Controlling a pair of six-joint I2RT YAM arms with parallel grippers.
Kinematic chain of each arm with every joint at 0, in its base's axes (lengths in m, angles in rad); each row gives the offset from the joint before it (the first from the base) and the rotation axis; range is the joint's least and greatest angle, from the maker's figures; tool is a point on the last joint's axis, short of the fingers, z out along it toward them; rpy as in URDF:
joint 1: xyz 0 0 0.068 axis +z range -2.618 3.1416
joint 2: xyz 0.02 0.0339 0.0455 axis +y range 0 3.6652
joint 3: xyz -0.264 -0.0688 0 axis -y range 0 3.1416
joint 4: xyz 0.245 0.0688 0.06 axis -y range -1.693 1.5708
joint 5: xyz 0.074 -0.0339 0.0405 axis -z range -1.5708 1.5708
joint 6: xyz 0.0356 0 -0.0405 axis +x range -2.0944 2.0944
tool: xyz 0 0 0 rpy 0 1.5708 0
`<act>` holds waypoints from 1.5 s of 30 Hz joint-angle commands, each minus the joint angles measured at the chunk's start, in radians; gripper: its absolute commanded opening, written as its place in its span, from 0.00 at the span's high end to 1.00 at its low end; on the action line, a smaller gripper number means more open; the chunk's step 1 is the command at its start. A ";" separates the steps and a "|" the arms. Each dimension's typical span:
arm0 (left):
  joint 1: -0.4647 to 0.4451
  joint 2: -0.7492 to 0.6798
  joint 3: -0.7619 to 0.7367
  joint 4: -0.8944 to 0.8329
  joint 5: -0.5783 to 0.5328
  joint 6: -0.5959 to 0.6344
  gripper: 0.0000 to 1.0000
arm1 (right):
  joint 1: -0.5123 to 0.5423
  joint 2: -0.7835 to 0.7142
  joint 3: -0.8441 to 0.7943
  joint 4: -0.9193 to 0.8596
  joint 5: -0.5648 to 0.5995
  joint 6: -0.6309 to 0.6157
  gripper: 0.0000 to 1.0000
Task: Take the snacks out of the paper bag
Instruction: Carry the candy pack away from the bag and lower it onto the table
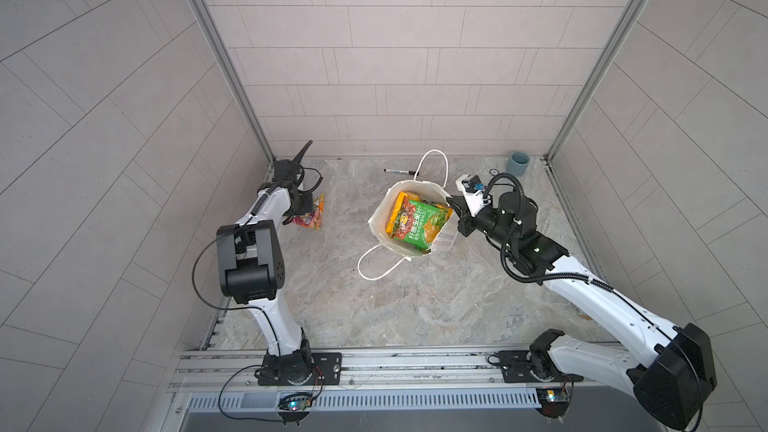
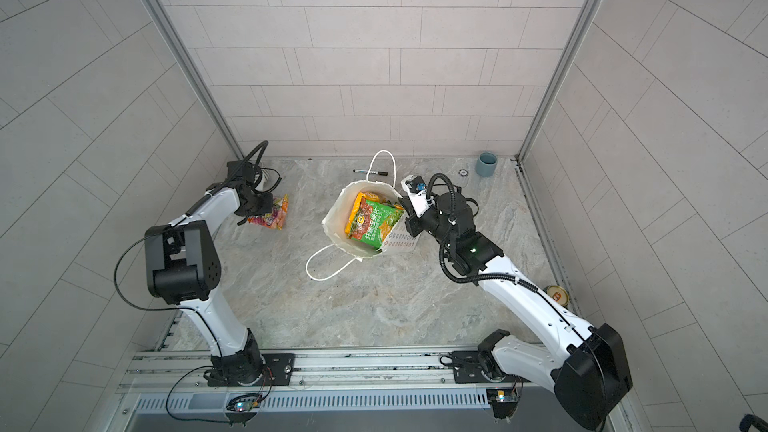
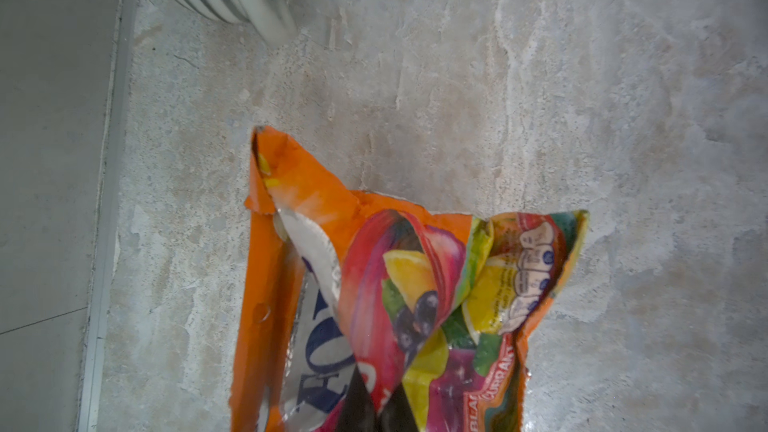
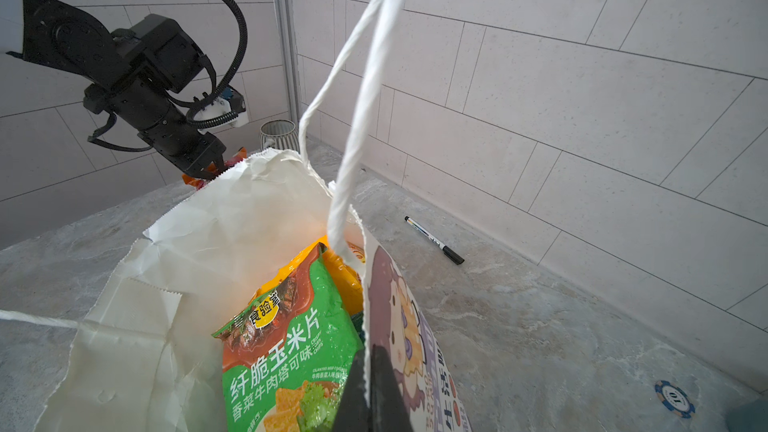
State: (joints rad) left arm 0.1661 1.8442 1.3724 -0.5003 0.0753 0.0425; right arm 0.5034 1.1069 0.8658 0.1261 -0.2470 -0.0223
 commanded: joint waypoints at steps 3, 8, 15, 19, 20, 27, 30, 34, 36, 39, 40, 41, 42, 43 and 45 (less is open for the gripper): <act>0.006 0.016 0.063 -0.008 0.000 -0.013 0.67 | -0.002 -0.010 -0.005 0.072 0.003 -0.007 1.00; 0.007 0.018 0.085 -0.036 0.001 -0.013 0.48 | -0.002 -0.010 -0.007 0.067 0.009 -0.010 1.00; 0.009 0.072 0.120 -0.091 0.002 0.001 0.25 | -0.003 -0.016 -0.011 0.072 0.017 -0.009 1.00; 0.009 0.131 0.172 -0.152 0.007 0.008 0.18 | -0.002 -0.015 -0.013 0.074 0.015 -0.006 1.00; 0.008 0.145 0.180 -0.160 0.010 0.009 0.18 | -0.003 -0.015 -0.013 0.076 0.014 -0.006 1.00; 0.007 0.196 0.205 -0.182 -0.009 0.010 0.19 | -0.002 -0.021 -0.018 0.078 0.012 -0.005 1.00; 0.008 0.213 0.207 -0.186 -0.009 0.010 0.19 | -0.002 -0.020 -0.018 0.079 0.015 -0.006 1.00; 0.009 0.238 0.231 -0.213 -0.004 -0.017 0.18 | -0.002 -0.019 -0.022 0.083 0.014 -0.003 1.00; 0.008 0.239 0.229 -0.211 -0.001 -0.037 0.17 | -0.002 -0.018 -0.022 0.087 0.014 -0.003 1.00; 0.008 0.241 0.216 -0.194 0.007 -0.074 0.15 | -0.003 -0.018 -0.022 0.086 0.018 -0.003 1.00; 0.008 0.244 0.215 -0.192 0.005 -0.092 0.14 | -0.002 -0.019 -0.024 0.086 0.020 -0.001 1.00; 0.007 0.247 0.215 -0.192 0.011 -0.109 0.14 | -0.002 -0.021 -0.024 0.085 0.021 0.001 1.00; 0.008 0.245 0.213 -0.189 0.018 -0.123 0.14 | -0.002 -0.023 -0.024 0.084 0.019 0.000 1.00; 0.008 0.241 0.207 -0.180 0.021 -0.139 0.09 | -0.002 -0.027 -0.024 0.085 0.022 0.001 1.00; 0.005 0.229 0.198 -0.163 0.052 -0.142 0.02 | -0.002 -0.029 -0.027 0.090 0.023 0.001 1.00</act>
State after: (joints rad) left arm 0.1680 2.0701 1.5723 -0.6659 0.0971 -0.0544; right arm 0.5030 1.1065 0.8478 0.1612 -0.2321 -0.0254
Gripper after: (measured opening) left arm 0.970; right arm 0.047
